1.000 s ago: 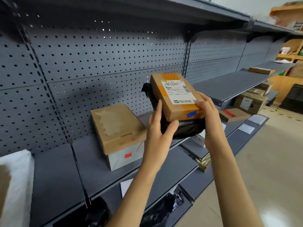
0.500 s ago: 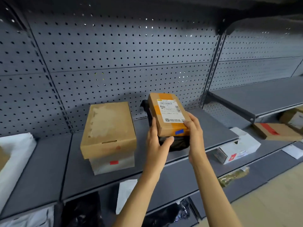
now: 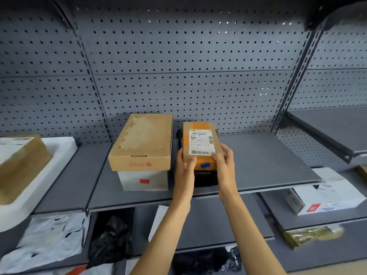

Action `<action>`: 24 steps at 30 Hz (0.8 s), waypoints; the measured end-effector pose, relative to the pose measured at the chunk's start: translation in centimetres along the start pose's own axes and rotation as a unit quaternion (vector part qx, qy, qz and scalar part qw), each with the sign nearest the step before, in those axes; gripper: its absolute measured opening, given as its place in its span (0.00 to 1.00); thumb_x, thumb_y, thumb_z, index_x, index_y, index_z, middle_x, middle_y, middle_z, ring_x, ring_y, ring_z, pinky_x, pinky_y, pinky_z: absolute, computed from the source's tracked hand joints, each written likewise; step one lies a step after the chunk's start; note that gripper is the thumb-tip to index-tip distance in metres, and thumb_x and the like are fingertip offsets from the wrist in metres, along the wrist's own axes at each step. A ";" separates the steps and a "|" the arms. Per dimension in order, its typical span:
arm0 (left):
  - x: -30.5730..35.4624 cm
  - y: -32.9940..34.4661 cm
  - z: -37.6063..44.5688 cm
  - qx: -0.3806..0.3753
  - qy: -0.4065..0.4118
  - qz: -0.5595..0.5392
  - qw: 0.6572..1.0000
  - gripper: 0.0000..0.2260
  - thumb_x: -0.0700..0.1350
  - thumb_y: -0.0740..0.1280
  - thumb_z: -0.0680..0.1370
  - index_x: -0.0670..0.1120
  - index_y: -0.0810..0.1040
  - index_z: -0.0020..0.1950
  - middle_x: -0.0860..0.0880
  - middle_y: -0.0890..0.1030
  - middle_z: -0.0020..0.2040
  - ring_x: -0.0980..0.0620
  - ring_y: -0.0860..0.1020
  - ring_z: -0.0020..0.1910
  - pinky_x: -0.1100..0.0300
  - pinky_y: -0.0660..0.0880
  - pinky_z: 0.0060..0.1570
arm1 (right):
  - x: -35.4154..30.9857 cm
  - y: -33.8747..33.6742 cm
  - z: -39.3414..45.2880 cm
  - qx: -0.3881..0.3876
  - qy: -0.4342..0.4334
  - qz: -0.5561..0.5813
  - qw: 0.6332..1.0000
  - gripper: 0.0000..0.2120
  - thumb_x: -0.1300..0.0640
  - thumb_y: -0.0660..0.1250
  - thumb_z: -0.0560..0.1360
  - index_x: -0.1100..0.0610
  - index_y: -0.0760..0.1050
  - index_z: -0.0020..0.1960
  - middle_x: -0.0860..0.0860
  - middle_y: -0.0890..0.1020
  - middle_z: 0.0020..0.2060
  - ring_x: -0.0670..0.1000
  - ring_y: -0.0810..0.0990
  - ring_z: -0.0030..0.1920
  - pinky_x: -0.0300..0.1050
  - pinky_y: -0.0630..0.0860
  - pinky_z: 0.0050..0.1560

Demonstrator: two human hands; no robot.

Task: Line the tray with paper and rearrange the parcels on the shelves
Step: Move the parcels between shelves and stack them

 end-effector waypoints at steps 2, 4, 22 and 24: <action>-0.1 -0.3 -0.1 0.010 0.008 -0.002 1.000 0.18 0.45 0.62 0.84 0.54 0.66 0.73 0.55 0.78 0.64 0.72 0.76 0.54 0.80 0.70 0.46 | 0.1 0.4 0.0 -0.003 0.001 -0.003 1.000 0.19 0.55 0.64 0.80 0.47 0.69 0.70 0.49 0.82 0.59 0.50 0.82 0.58 0.53 0.77 0.64; -0.1 -0.7 -0.3 0.018 0.010 0.002 1.000 0.17 0.43 0.60 0.85 0.55 0.66 0.72 0.58 0.78 0.61 0.78 0.76 0.49 0.81 0.70 0.45 | 0.3 0.8 -0.2 -0.004 0.001 0.005 1.000 0.21 0.50 0.65 0.76 0.46 0.69 0.69 0.48 0.81 0.59 0.51 0.81 0.60 0.53 0.77 0.64; 2.3 -3.7 -6.7 -0.052 -0.055 0.018 0.997 0.27 0.47 0.63 0.83 0.63 0.56 0.78 0.70 0.62 0.67 0.71 0.62 0.67 0.64 0.59 0.69 | -2.3 3.1 -1.1 0.091 -0.165 -0.076 0.979 0.22 0.58 0.66 0.74 0.50 0.75 0.68 0.43 0.74 0.64 0.49 0.72 0.70 0.60 0.71 0.70; 3.1 -5.0 -7.4 -0.075 -0.051 0.017 0.996 0.24 0.46 0.62 0.84 0.58 0.63 0.79 0.66 0.67 0.70 0.68 0.65 0.69 0.65 0.61 0.69 | -4.3 4.6 -2.7 0.088 -0.216 -0.091 0.968 0.20 0.58 0.64 0.74 0.50 0.77 0.65 0.44 0.78 0.64 0.49 0.73 0.68 0.60 0.71 0.69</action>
Point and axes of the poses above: each hand's wrist, its own z-axis towards the middle knuckle, its own y-axis out of the palm, x = y × z, the point moved 5 cm from there along z, towards the middle knuckle
